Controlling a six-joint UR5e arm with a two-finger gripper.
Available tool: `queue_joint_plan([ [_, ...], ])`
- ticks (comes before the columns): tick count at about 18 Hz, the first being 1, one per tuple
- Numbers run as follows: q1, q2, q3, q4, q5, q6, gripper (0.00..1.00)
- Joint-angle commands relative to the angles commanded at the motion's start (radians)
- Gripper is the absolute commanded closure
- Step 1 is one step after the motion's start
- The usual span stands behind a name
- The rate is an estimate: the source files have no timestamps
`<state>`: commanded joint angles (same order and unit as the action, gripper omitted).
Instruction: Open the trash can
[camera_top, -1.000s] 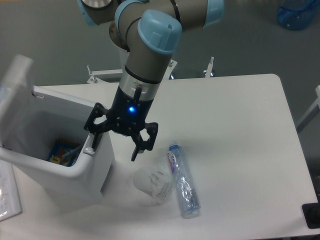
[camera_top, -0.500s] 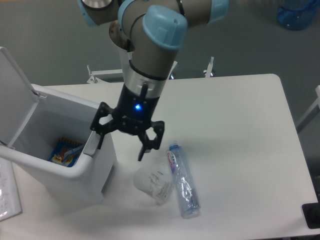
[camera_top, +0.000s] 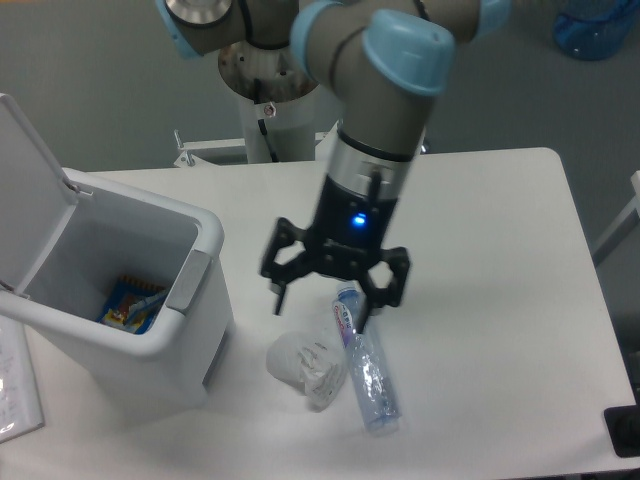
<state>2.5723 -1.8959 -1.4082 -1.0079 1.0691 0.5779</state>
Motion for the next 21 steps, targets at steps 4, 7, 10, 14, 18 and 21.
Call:
queue_joint_plan([
  [4, 0.028, -0.025, -0.011, -0.009, 0.162, 0.258, 0.0],
  [7, 0.061, -0.054, -0.011, -0.014, 0.201, 0.396, 0.0],
  [10, 0.088, -0.068, 0.001, -0.012, 0.206, 0.444, 0.0],
  [14, 0.094, -0.1, 0.076, -0.131, 0.348, 0.606, 0.0],
  [18, 0.088, -0.134, 0.16, -0.256, 0.41, 0.651, 0.0],
  [21, 0.085, -0.135, 0.15, -0.253, 0.411, 0.649, 0.0],
])
